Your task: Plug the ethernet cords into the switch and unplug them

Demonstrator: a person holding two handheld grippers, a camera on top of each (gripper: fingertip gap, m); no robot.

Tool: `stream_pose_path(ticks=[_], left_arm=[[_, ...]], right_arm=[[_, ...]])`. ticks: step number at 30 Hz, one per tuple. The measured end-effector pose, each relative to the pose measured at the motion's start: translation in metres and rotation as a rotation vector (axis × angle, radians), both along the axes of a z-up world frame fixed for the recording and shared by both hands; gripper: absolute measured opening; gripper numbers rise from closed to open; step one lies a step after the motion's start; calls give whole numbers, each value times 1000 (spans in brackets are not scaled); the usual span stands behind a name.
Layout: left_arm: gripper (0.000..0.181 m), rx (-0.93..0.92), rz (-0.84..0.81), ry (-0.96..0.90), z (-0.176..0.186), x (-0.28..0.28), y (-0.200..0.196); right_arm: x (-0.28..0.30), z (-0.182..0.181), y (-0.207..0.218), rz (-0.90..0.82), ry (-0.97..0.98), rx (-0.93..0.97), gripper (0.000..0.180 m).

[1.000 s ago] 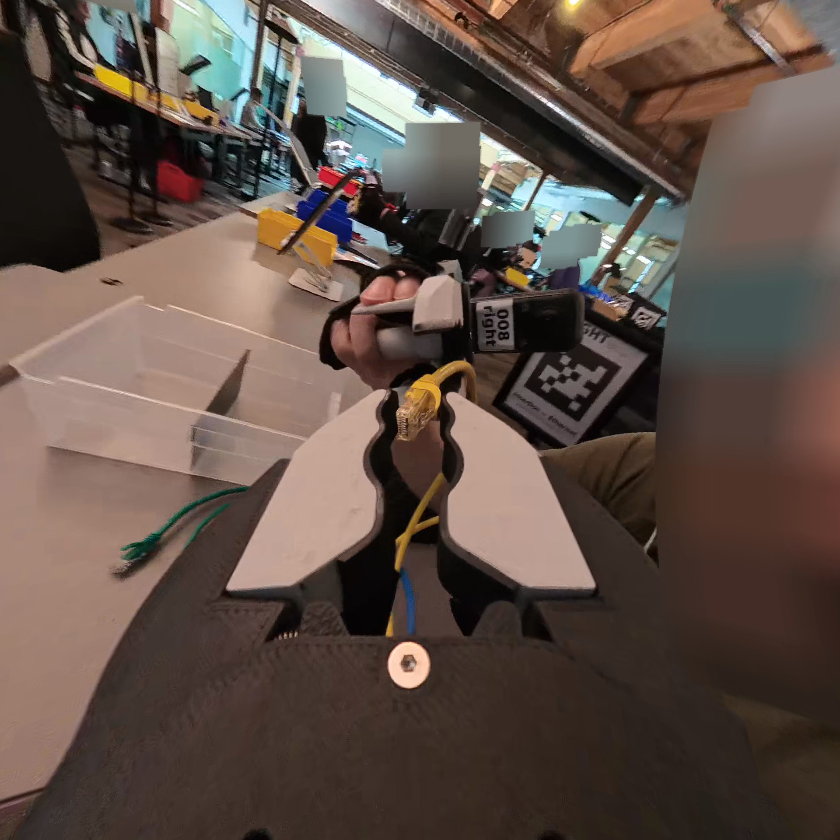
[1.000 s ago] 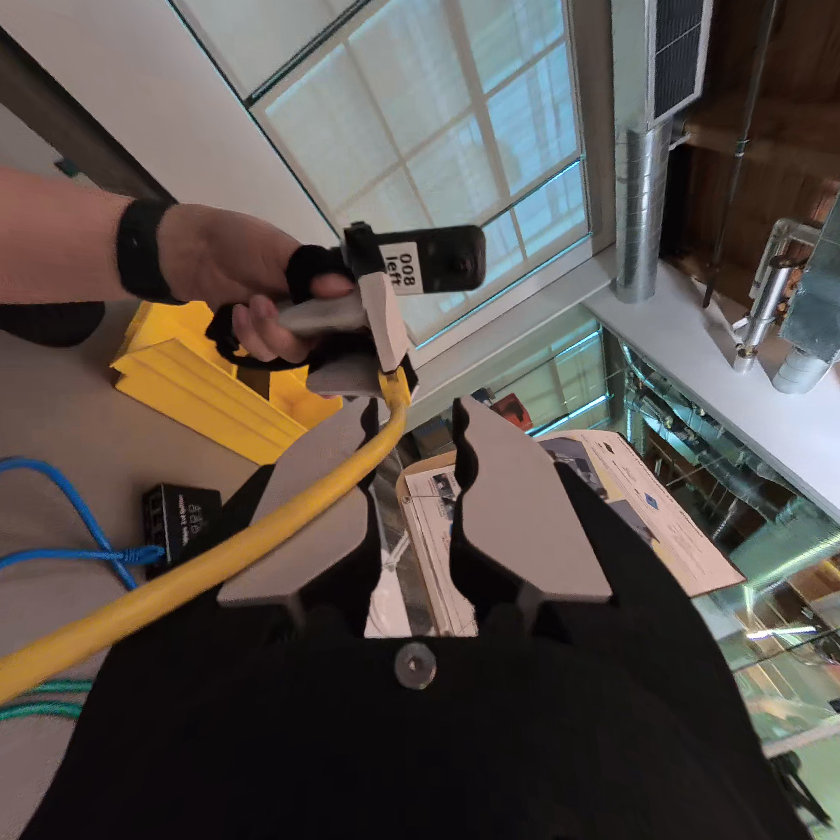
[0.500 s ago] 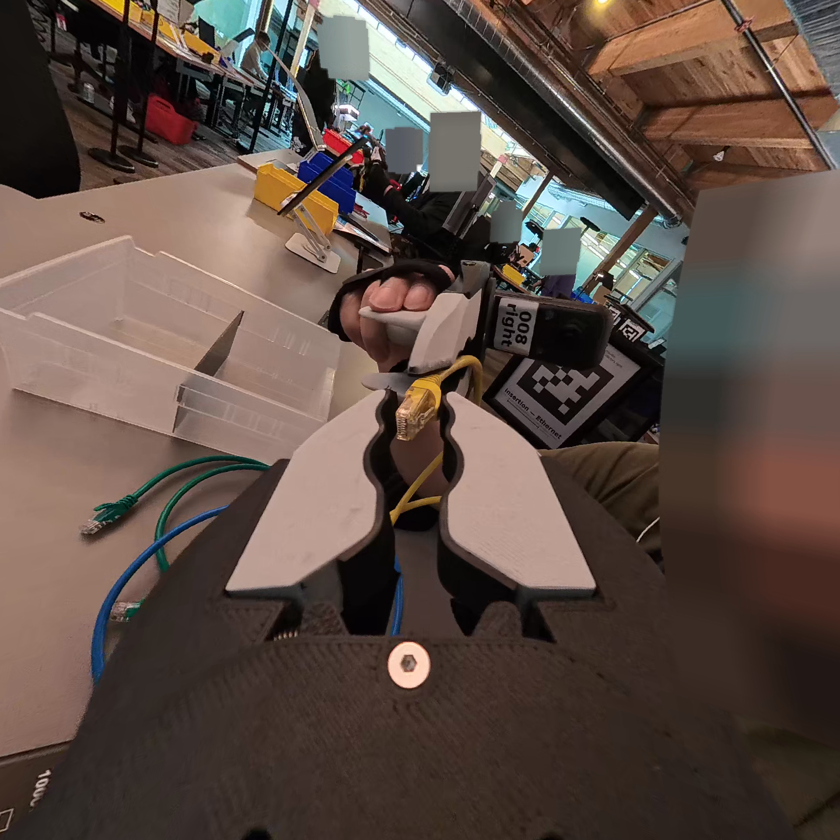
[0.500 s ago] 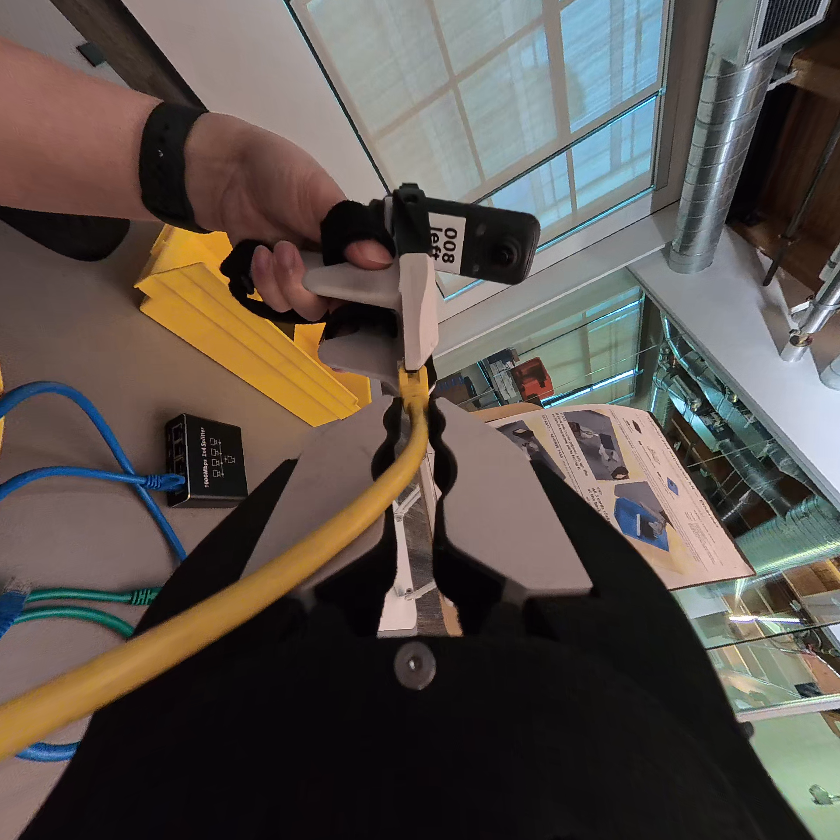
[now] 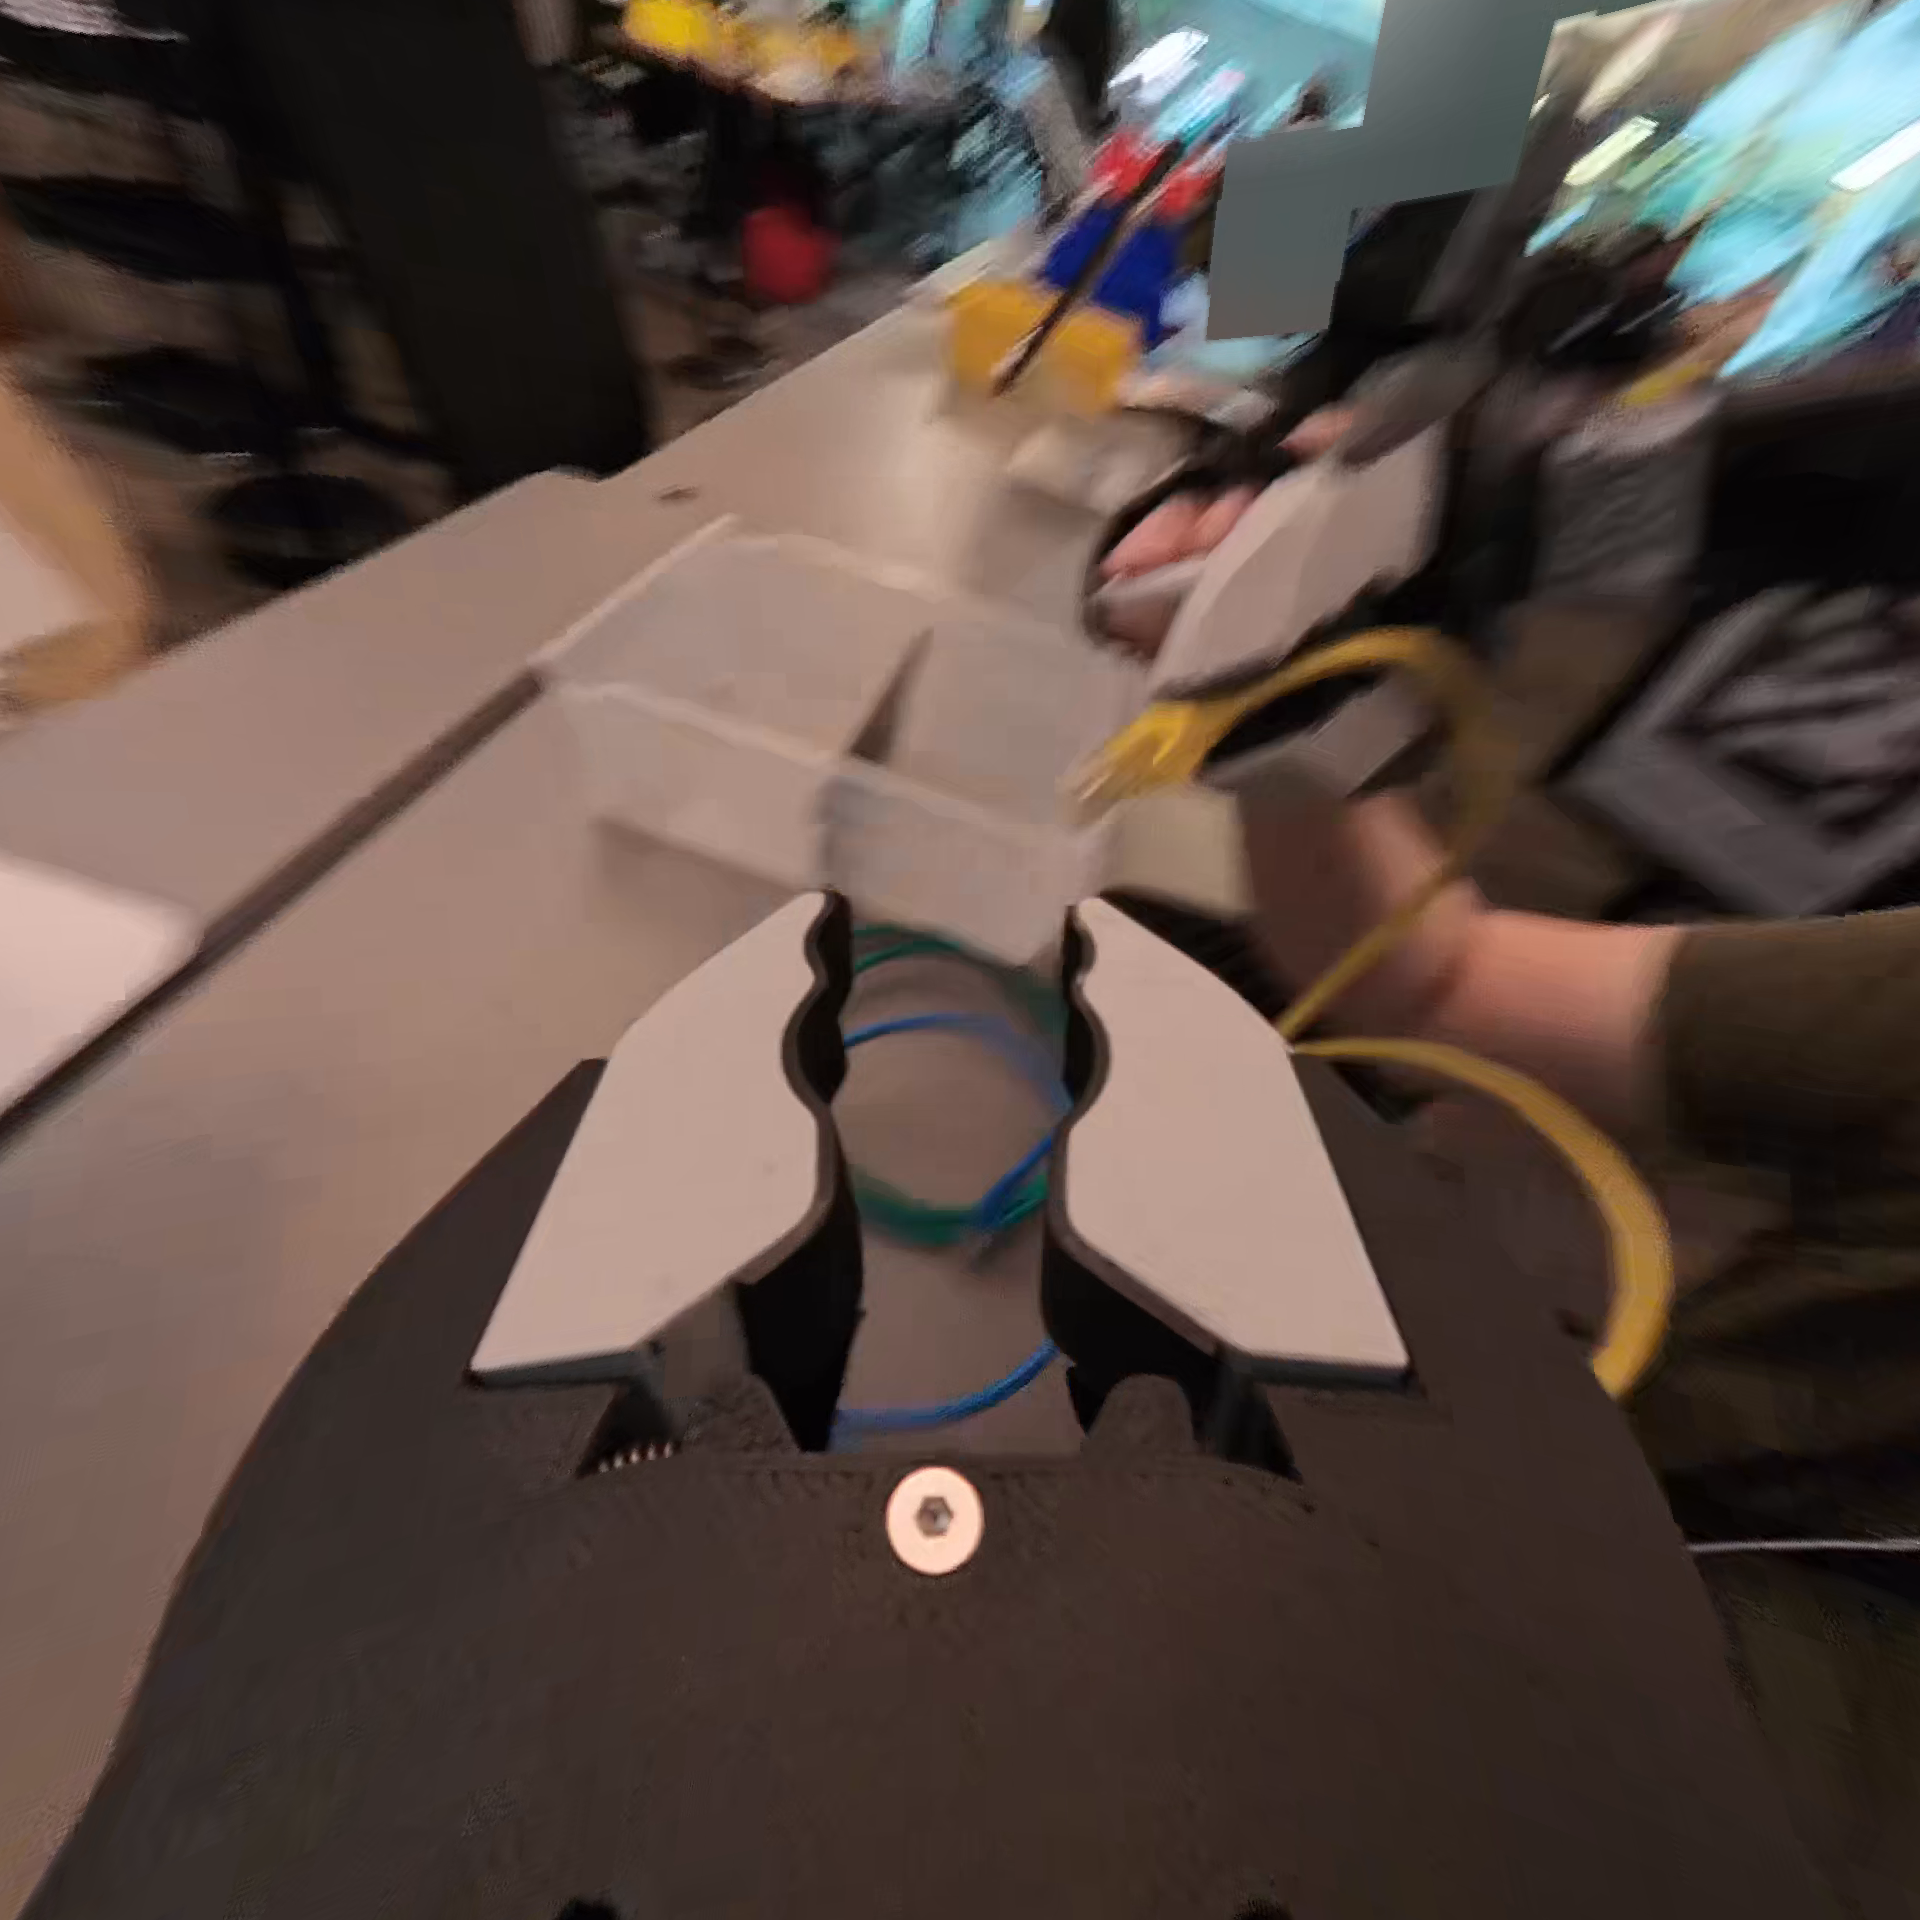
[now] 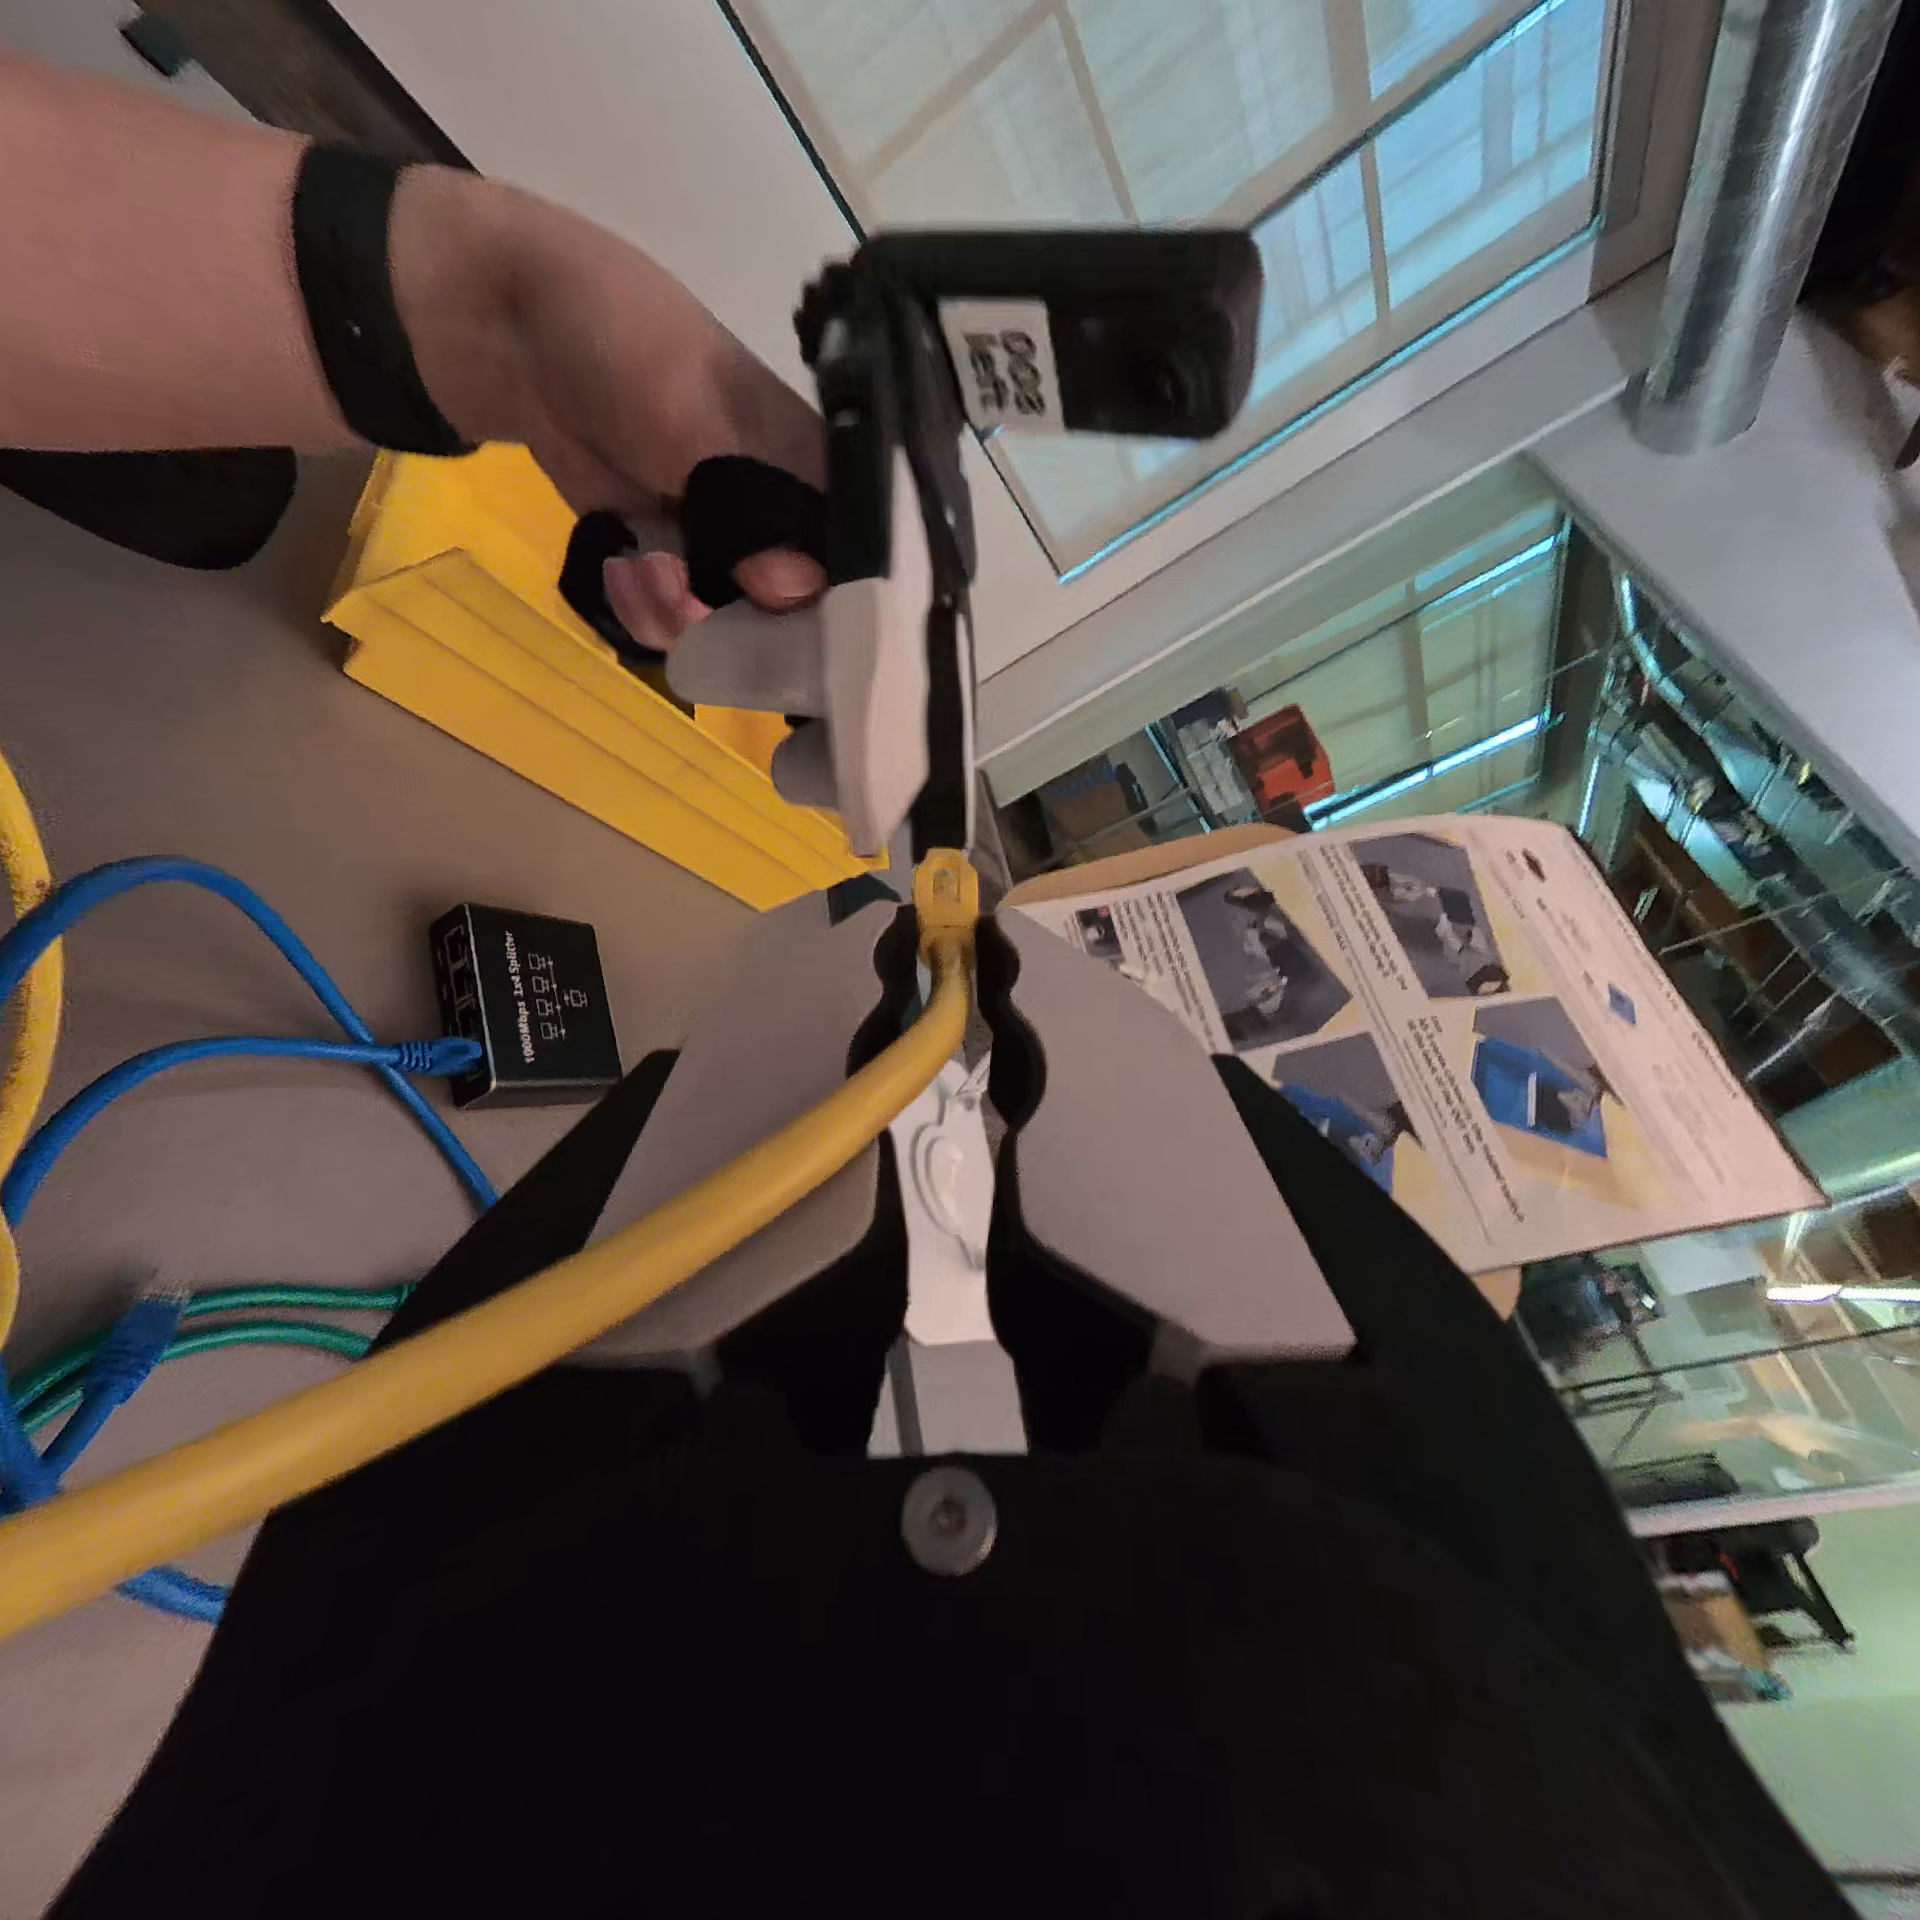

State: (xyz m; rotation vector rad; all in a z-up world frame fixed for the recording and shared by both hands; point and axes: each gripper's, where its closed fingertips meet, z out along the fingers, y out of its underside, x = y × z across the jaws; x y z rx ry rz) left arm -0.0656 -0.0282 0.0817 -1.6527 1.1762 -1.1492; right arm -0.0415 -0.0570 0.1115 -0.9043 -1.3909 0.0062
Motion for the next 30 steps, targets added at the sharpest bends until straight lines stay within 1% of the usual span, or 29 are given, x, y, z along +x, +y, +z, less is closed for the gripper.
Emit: stream_pose_path(ticks=[1, 2, 4, 6, 7, 8, 10, 12, 14, 15, 16, 18, 23, 26, 27, 28, 29, 30], left_arm=[[46, 68, 77, 102, -14, -11, 13], [47, 122, 141, 219, -29, -24, 24], [45, 177, 216, 447, -60, -51, 38], [46, 189, 281, 572, -80, -67, 52], [47, 163, 278, 592, -89, -69, 55], [48, 109, 242, 596, -99, -67, 53], [57, -23, 164, 638, -124, -64, 47], [75, -104, 161, 805, -156, -76, 48], [86, -104, 170, 987, -185, -92, 53], [90, -101, 153, 1038, -196, -95, 53], [91, -112, 132, 1062, -205, -94, 51], [100, -95, 120, 1096, -216, -93, 54], [101, -83, 111, 1195, -238, -100, 60], [99, -118, 88, 1180, -246, -96, 58], [97, -125, 96, 1175, -246, -96, 59], [86, -134, 107, 1171, -244, -96, 60], [80, -132, 132, 1172, -242, -97, 64], [80, -156, 146, 1174, -242, -99, 66]], right_arm=[[4, -2, 4, -11, 1, -31, 9], [8, -7, 10, -34, -14, -77, 9], [21, -25, 28, -123, -82, -164, 9], [33, -45, 45, -194, -144, -232, 9], [37, -55, 51, -217, -171, -282, 9], [40, -66, 57, -233, -198, -320, 9], [45, -82, 65, -263, -245, -361, 10], [49, -90, 70, -277, -269, -377, 10], [51, -93, 72, -285, -281, -384, 10], [53, -93, 72, -291, -283, -385, 10], [55, -93, 72, -294, -283, -387, 10], [58, -91, 72, -297, -278, -389, 10], [69, -78, 70, -309, -237, -371, 12], [88, -59, 77, -398, -164, -335, 10], [97, -51, 80, -434, -132, -323, 10], [106, -41, 81, -467, -86, -304, 10], [112, -30, 81, -486, -33, -285, 12], [117, -19, 79, -493, 17, -265, 12]])
